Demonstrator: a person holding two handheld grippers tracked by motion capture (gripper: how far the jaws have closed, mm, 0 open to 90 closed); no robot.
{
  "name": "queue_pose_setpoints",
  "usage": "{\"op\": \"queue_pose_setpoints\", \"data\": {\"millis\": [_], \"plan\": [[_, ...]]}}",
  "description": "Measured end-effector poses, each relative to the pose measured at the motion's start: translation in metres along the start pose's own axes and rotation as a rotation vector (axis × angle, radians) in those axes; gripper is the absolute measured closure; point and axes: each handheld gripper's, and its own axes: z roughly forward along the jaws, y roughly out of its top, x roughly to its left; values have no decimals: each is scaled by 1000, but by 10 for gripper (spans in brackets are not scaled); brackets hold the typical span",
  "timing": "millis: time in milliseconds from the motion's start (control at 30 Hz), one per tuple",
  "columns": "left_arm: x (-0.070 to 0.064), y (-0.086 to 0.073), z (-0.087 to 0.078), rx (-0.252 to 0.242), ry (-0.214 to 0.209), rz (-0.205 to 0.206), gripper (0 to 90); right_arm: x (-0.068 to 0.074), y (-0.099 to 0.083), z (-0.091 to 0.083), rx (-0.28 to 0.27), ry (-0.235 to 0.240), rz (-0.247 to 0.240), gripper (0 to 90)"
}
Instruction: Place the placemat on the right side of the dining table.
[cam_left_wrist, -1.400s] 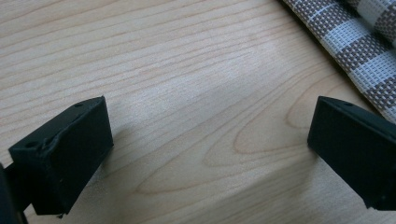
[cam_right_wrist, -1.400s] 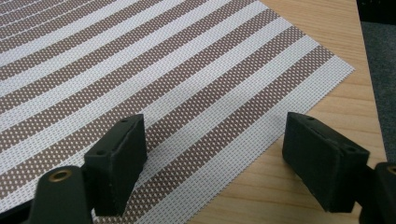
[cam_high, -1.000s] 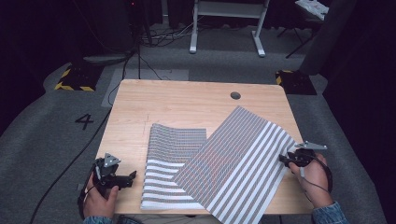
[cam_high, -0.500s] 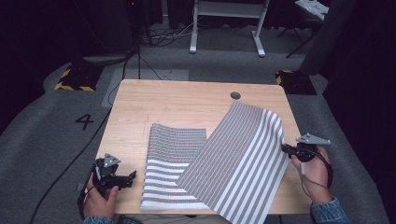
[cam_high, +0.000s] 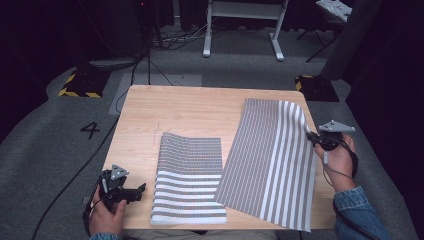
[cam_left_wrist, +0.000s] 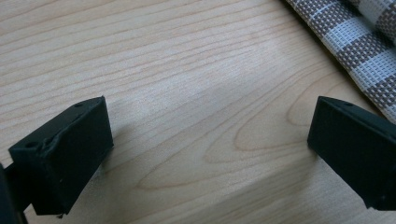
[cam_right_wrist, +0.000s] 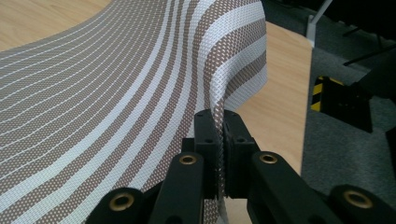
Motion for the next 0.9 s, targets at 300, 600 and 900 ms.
{"op": "queue_pose_setpoints", "data": {"millis": [300,600,900], "plan": [[0,0,0,2,0,-2,1,-27,22,28,-48,-82,-106,663],[0,0,0,3,0,-2,1,-11,17,26,-109,-16,-22,478],[0,1,0,5,10,-4,1,55,8,-8,-86,250,119,460]]}}
